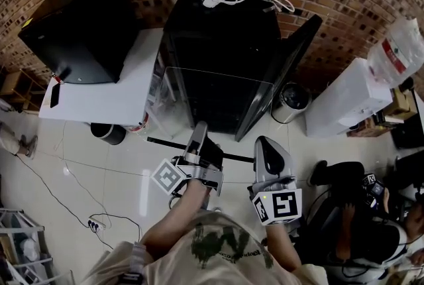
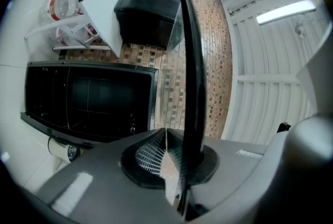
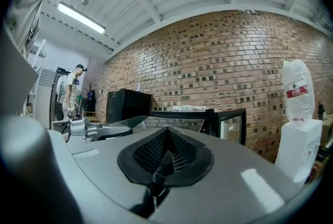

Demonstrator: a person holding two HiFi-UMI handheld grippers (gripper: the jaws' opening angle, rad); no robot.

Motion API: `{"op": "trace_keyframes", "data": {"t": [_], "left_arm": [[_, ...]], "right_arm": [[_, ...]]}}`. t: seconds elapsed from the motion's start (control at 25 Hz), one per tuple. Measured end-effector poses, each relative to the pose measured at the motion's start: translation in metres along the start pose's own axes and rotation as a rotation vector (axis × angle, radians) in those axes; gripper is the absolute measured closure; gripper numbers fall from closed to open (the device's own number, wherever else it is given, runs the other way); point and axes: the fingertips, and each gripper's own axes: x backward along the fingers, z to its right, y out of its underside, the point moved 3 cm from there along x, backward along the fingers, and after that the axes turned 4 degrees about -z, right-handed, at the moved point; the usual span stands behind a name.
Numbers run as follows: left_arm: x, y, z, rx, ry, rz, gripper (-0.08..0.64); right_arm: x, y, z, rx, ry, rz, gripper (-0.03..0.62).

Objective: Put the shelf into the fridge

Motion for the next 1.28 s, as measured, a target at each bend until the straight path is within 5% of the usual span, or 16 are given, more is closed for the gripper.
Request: {"op": "trace_keyframes", "data": {"t": [1.28], "left_arm": [[-0.077,-0.067,-0.059,0.099,-0.050,-0.125,0.545]], "right_arm": [[-0.117,0.008,0.010,-0.018,0.154,-0.086,0.592]]}}
